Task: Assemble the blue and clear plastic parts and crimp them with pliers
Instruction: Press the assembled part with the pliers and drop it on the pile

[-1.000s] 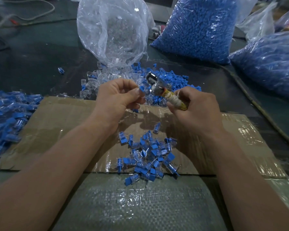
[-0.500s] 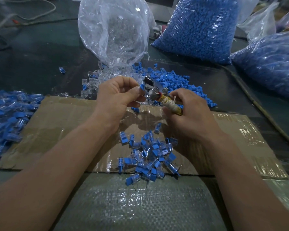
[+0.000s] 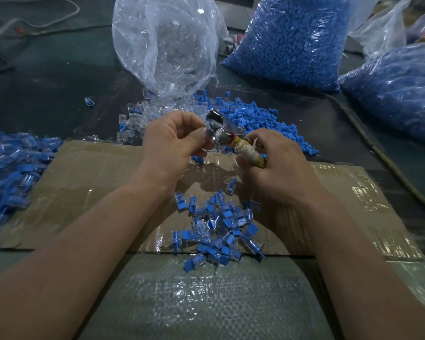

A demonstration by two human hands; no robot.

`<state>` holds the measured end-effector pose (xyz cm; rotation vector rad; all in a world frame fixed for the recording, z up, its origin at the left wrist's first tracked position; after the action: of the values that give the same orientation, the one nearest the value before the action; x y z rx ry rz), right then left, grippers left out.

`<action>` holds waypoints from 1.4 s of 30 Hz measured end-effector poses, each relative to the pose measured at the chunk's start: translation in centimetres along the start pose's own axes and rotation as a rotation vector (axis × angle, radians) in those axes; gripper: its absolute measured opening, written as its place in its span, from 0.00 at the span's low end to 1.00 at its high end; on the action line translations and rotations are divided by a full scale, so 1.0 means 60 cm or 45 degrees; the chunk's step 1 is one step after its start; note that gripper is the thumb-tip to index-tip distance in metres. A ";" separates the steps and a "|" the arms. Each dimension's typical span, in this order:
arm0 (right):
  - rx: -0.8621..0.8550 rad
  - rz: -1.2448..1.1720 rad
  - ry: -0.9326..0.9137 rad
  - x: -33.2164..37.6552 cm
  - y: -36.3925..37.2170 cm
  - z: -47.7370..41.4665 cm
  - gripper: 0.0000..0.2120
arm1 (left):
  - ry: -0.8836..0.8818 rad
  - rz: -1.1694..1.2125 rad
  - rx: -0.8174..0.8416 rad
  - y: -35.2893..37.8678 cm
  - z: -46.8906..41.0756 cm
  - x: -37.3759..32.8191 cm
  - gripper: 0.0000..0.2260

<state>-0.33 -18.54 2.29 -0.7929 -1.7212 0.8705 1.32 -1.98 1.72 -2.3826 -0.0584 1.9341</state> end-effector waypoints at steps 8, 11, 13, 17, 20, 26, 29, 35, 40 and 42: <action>-0.007 -0.005 -0.006 -0.002 -0.003 -0.001 0.12 | -0.003 0.034 0.004 -0.003 -0.003 0.000 0.08; 0.001 -0.031 0.002 -0.001 -0.004 -0.001 0.10 | 0.020 0.005 0.004 -0.001 -0.001 -0.002 0.09; -0.008 -0.060 0.004 0.000 -0.004 -0.002 0.11 | 0.036 -0.025 -0.011 0.000 0.001 -0.002 0.09; -0.014 -0.078 0.009 0.003 -0.002 -0.003 0.10 | 0.049 -0.065 -0.049 0.001 0.002 -0.001 0.09; -0.016 -0.097 0.019 0.007 -0.001 -0.003 0.09 | 0.060 -0.084 -0.071 0.000 0.003 -0.002 0.10; -0.023 -0.099 0.046 0.012 0.001 -0.001 0.08 | 0.066 -0.087 -0.082 -0.002 0.005 -0.004 0.09; -0.052 -0.092 0.045 0.012 0.001 0.001 0.07 | 0.063 -0.081 -0.091 -0.003 0.004 -0.004 0.10; -0.136 -0.012 0.008 0.002 0.001 -0.002 0.09 | 0.004 -0.087 -0.066 -0.003 0.001 -0.005 0.09; -0.291 -0.001 0.092 -0.023 -0.017 -0.002 0.11 | -0.166 -0.072 0.182 -0.016 -0.002 -0.006 0.05; -0.330 0.042 0.183 -0.037 -0.026 -0.002 0.14 | -0.228 -0.098 0.354 -0.016 0.002 -0.006 0.01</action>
<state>0.26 -21.17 2.60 -1.0328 -1.7163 0.6027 1.13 -1.07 2.12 -2.0017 0.1014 1.9689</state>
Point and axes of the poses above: each hand's wrist, its own z-axis away from the middle knuckle, its own y-axis out of the palm, x = y × z, the point moved 3 cm from there along -z, towards the middle knuckle, and after that the axes turned 7 degrees about -z, right-handed, at the moved point
